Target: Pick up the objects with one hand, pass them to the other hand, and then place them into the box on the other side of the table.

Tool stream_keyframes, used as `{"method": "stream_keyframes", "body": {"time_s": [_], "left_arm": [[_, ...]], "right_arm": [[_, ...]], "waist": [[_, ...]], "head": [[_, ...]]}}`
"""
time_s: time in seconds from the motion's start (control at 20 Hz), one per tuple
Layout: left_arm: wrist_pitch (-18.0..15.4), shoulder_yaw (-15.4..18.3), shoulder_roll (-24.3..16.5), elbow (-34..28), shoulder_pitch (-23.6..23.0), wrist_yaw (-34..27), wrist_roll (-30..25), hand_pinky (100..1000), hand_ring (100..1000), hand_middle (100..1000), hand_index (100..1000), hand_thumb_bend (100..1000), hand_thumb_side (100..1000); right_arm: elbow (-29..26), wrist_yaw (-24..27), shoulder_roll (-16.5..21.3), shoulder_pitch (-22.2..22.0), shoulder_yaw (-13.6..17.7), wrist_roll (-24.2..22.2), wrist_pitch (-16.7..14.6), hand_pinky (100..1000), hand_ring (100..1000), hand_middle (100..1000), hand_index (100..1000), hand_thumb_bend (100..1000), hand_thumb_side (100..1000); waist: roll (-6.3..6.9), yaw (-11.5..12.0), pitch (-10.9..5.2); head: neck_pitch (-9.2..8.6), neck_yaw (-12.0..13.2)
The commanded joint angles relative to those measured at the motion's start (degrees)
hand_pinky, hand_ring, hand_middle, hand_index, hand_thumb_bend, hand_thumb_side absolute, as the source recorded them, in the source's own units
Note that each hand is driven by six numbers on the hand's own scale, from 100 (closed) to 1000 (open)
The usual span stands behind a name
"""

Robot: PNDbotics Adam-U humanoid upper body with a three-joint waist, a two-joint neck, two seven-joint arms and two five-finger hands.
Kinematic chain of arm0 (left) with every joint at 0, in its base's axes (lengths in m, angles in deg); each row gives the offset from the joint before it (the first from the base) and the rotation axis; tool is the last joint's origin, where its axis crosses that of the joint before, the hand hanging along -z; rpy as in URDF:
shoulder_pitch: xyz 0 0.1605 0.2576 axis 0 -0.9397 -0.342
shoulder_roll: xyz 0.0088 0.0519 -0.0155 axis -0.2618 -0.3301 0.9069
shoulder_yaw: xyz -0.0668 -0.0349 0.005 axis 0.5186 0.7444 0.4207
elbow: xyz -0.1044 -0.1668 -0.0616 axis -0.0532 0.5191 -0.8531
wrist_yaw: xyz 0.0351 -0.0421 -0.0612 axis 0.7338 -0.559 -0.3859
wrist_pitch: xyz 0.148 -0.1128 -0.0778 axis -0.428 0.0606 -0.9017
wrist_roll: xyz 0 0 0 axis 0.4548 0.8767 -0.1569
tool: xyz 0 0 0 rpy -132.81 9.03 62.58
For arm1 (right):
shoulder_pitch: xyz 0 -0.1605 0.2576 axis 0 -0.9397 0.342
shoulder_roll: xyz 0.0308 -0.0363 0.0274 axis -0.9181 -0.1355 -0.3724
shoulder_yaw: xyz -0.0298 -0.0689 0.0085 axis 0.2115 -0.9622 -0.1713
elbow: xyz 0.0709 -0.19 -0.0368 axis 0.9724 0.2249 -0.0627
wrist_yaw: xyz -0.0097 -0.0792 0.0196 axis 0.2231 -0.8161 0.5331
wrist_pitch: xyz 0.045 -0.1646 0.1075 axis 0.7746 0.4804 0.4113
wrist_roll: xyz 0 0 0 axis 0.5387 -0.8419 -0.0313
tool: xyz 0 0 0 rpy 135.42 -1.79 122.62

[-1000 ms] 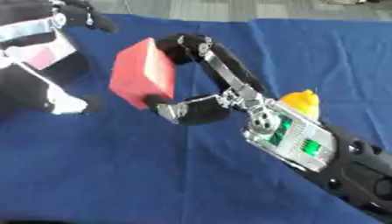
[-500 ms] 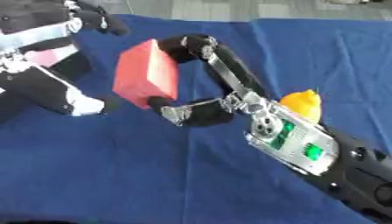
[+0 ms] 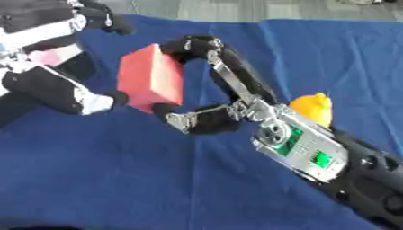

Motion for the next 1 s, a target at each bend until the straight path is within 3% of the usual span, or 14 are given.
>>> {"method": "stream_keyframes", "body": {"time_s": [0.05,1.0], "left_arm": [[2.7,0.1,0.0,-0.6,0.8,-0.2,-2.0,1000,876,822,921,384,428],[3.0,-0.5,0.7,-0.6,0.7,-0.8,-8.0,1000,896,829,925,405,499]], "right_arm": [[-0.6,-0.5,0.1,0.7,0.0,0.0,-0.4,751,631,375,512,323,100],[-0.6,0.2,0.1,2.3,0.9,-0.8,0.6,746,627,373,510,334,100]], "waist": [[0.66,0.1,-1.50],[0.73,0.3,-1.21]], "head": [[-0.07,-0.1],[-0.07,-0.2]]}}
